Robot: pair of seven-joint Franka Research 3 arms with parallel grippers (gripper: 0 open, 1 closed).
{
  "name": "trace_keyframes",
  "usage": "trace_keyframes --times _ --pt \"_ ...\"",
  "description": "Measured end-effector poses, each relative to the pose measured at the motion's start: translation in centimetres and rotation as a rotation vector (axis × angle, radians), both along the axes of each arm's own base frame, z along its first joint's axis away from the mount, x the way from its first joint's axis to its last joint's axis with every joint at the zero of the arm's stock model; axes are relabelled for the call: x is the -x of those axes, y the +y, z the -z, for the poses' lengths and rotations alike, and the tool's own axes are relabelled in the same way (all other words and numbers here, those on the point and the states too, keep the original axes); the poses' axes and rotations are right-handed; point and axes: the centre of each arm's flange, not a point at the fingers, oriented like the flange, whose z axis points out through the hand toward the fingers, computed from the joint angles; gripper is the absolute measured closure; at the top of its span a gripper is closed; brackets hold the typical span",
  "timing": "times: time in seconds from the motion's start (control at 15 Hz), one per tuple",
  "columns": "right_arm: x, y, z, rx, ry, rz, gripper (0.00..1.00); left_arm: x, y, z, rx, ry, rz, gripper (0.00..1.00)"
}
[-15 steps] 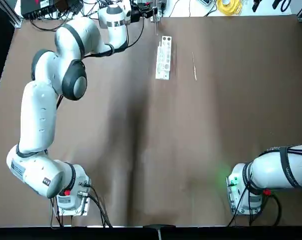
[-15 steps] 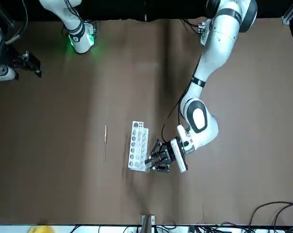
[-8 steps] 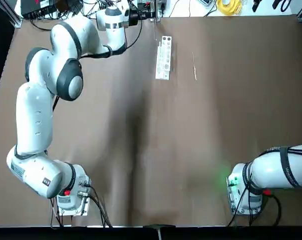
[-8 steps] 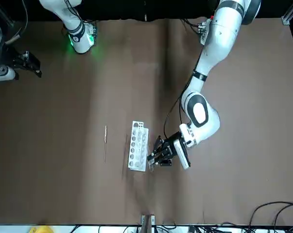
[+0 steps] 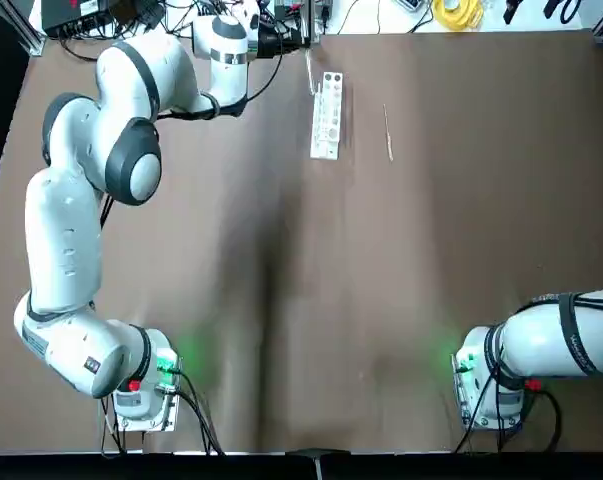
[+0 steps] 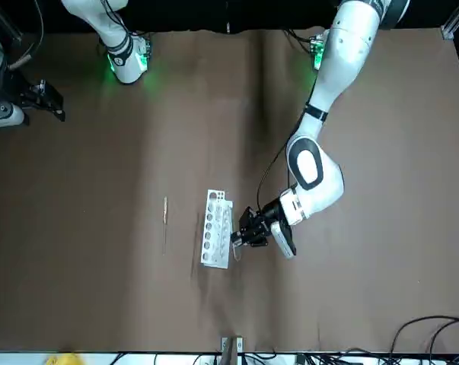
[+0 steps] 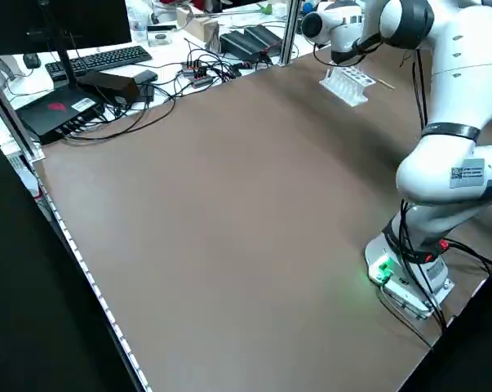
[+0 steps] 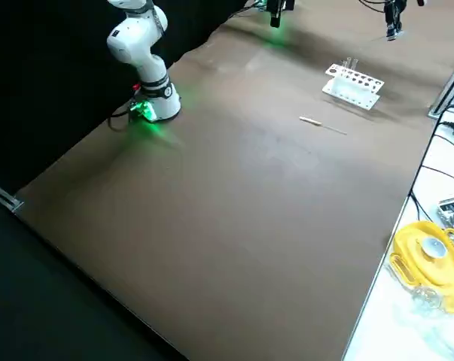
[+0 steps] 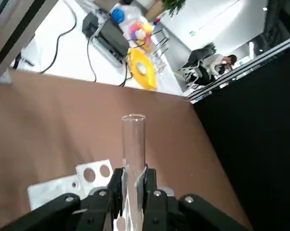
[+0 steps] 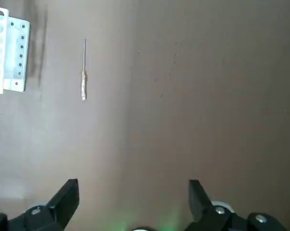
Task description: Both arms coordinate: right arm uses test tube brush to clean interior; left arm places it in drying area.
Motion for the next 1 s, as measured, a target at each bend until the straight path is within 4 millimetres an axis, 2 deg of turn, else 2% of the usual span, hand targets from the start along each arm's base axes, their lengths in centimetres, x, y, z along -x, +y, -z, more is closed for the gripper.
trace_keyframes --times 0.47,1.0 --pt "0.0 0.0 0.0 0.000 0.000 -0.001 0.00 0.7 0.2 -2.3 -0.022 0.308 -0.078 0.77" --pt "0.0 0.1 0.0 0.000 0.000 -0.001 0.00 1.6 -0.1 -2.2 0.026 0.470 -0.107 0.77"
